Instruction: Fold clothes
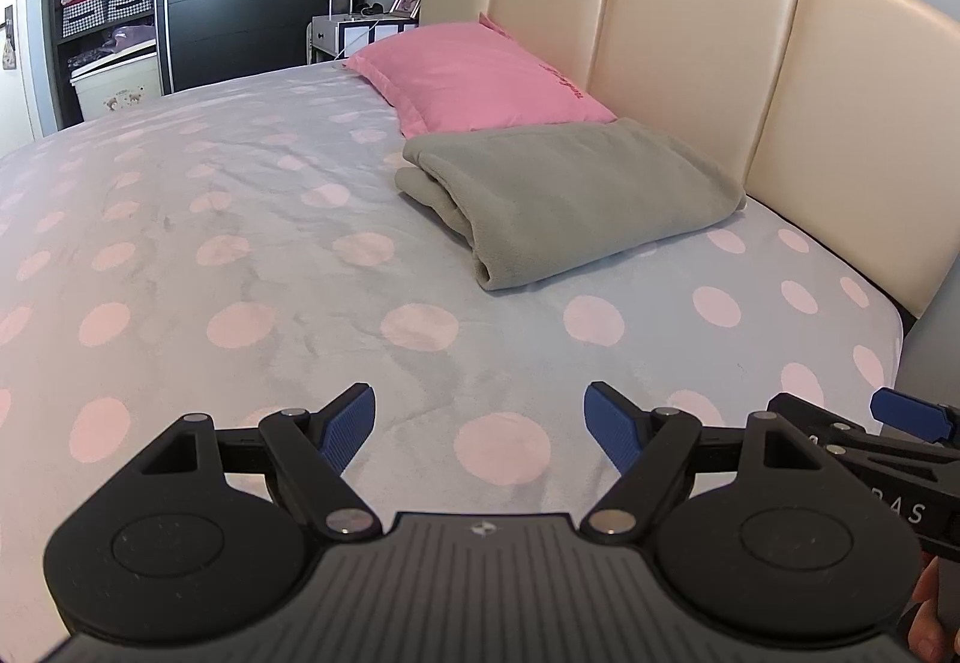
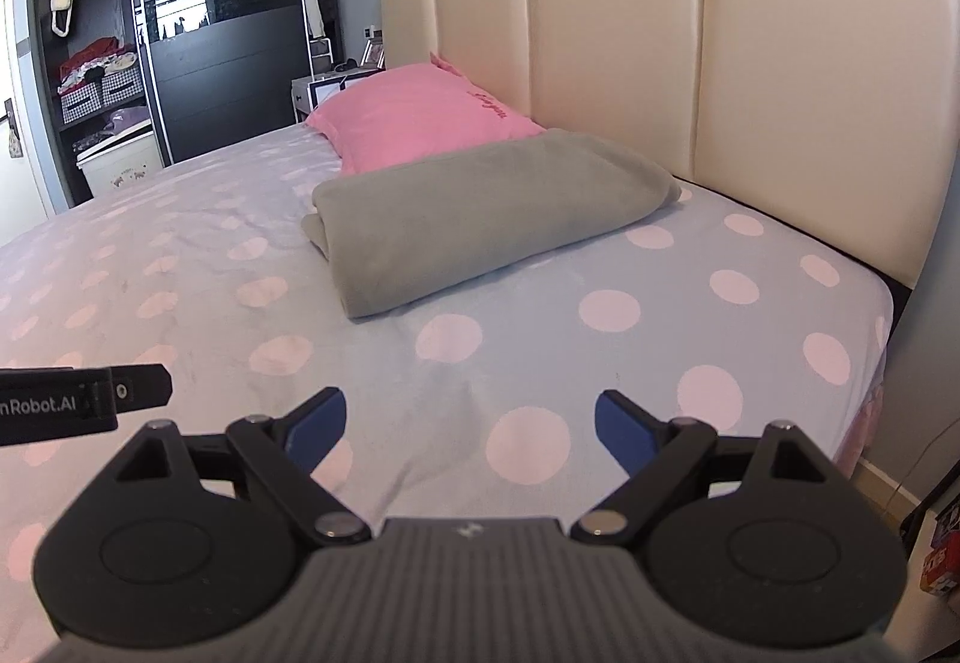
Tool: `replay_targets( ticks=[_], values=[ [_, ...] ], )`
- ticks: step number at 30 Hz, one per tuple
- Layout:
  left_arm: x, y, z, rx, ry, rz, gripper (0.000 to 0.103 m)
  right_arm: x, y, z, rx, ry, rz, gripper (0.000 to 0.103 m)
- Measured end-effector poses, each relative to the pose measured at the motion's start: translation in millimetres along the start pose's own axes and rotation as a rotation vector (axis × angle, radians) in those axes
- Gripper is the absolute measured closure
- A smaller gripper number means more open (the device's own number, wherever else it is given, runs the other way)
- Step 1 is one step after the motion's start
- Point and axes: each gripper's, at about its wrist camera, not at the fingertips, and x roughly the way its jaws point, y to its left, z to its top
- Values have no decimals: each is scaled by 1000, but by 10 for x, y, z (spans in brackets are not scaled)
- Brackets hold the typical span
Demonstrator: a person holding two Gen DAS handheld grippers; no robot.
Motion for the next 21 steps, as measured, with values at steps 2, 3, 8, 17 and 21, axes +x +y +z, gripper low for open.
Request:
replay_targets(
  ticks=[2, 3, 8, 17, 21],
  values=[
    [0, -12, 3, 1, 2, 6, 27, 1, 2, 2, -2, -1, 2, 12],
    [4, -21, 7, 2, 3, 11, 27, 2, 3, 4, -3, -1, 3, 12],
    [24, -41, 21, 3, 4, 16, 27, 4, 12, 8, -5, -5, 6, 12],
    [5, -37, 9, 10, 2, 6, 27, 13, 26, -4, -3, -4, 10, 12],
    [9, -36, 1, 9, 4, 1, 27, 17, 30, -2, -6, -2, 13, 12]
  ],
)
